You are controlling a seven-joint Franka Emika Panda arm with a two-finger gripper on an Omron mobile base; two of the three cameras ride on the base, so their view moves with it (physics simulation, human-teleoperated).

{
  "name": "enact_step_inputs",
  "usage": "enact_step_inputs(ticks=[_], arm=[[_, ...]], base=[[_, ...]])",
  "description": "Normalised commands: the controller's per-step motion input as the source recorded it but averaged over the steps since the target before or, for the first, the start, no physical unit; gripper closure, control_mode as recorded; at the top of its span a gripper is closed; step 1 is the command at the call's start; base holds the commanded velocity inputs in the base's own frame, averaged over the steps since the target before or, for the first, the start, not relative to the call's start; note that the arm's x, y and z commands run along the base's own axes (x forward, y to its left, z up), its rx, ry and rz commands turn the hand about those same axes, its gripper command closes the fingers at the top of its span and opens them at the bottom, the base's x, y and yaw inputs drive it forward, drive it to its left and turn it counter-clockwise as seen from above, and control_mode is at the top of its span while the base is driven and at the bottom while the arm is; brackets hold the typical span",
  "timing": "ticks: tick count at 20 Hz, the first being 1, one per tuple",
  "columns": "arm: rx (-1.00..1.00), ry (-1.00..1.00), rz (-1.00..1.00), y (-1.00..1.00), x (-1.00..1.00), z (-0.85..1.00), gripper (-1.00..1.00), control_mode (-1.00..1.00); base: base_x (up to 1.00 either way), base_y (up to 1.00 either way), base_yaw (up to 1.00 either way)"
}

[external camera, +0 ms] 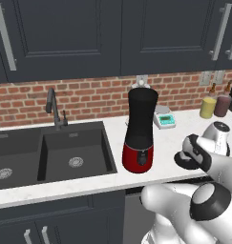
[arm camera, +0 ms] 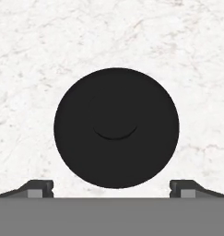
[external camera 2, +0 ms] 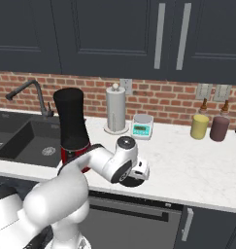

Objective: Close the lid blender by securely placing the lid on top.

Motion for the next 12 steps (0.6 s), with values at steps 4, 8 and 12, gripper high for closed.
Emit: enact_step_inputs(ticks=[4,8,12], arm=[[0.0,0.0,0.0,-0.04,0.26,-0.18,-1.0,-1.0],[0.01,0.0,0.0,-0.04,0.26,-0.19,-1.0,-1.0],[0.02,0.0,0.0,-0.09,0.24,-0.19,-1.0,-1.0]], base=[[0.0,0.0,0.0],[0.0,0.0,0.0],[0.0,0.0,0.0]])
